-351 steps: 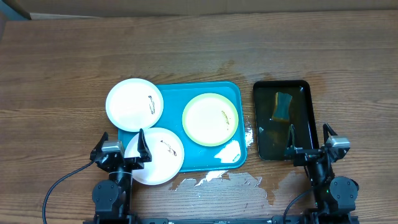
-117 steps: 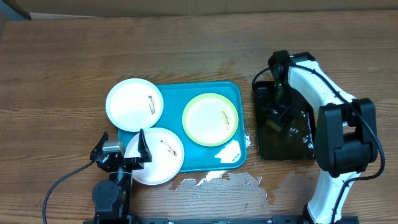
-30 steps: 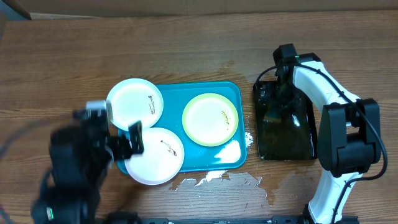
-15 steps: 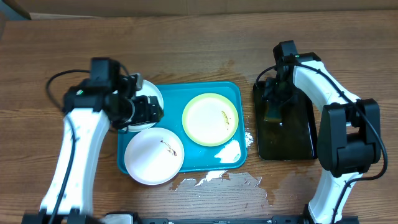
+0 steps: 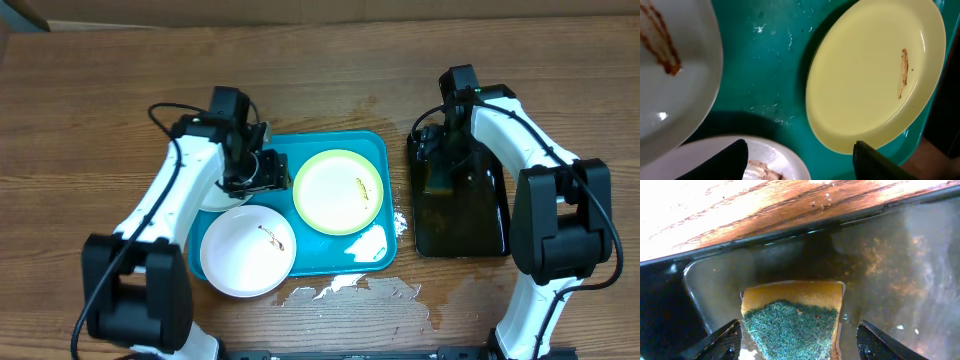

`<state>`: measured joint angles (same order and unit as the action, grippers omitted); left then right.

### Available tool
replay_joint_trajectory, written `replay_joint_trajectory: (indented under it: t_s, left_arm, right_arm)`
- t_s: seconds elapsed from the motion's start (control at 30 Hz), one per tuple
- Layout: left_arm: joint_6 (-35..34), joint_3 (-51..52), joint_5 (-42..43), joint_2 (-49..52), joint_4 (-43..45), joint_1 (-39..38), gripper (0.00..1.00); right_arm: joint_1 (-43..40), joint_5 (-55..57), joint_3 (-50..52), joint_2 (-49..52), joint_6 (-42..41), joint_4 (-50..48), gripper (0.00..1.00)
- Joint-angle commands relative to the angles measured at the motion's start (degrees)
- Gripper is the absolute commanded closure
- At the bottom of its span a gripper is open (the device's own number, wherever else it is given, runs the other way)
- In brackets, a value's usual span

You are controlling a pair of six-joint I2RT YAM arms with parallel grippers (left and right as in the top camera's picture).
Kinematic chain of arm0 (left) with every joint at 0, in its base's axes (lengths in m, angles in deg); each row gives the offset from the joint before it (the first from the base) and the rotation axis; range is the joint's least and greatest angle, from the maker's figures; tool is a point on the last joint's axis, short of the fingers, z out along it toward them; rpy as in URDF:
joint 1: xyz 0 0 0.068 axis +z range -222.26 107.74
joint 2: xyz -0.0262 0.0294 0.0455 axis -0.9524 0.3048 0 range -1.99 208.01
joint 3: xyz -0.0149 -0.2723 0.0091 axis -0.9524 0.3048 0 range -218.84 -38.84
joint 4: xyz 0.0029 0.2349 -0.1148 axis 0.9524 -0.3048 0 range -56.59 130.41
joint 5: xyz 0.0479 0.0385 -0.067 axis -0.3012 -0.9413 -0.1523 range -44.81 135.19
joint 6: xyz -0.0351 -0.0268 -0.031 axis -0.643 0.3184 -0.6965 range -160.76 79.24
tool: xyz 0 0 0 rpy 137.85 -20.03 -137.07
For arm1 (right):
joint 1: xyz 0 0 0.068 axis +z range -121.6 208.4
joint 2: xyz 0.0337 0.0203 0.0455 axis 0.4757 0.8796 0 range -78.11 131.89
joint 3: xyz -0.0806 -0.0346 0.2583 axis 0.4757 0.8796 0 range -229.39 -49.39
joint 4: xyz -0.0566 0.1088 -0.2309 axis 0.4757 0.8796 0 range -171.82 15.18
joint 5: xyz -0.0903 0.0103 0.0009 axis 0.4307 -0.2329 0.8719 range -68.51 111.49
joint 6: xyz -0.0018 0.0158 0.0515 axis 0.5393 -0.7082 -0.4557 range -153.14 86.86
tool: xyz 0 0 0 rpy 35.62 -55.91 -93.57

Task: Clean dirty plates on tray and stack at the side
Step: 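Reach the left gripper to the yellow plate's left rim and grip it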

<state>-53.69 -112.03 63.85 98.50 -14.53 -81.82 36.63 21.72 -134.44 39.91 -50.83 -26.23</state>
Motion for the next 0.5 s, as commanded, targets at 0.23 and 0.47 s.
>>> replay_joint_trajectory:
  t_s: [0.23,0.47]
  left_arm:
    - [-10.71,-0.68,-8.72,5.86,7.65,-7.58,0.54]
    - [-11.85,-0.68,-8.83,7.8,8.92,-9.16,0.59]
  right_arm:
    - [-0.37,0.31,-0.13,-1.97,0.17,0.44,0.0]
    - [-0.37,0.31,-0.13,-1.97,0.15,0.44,0.0]
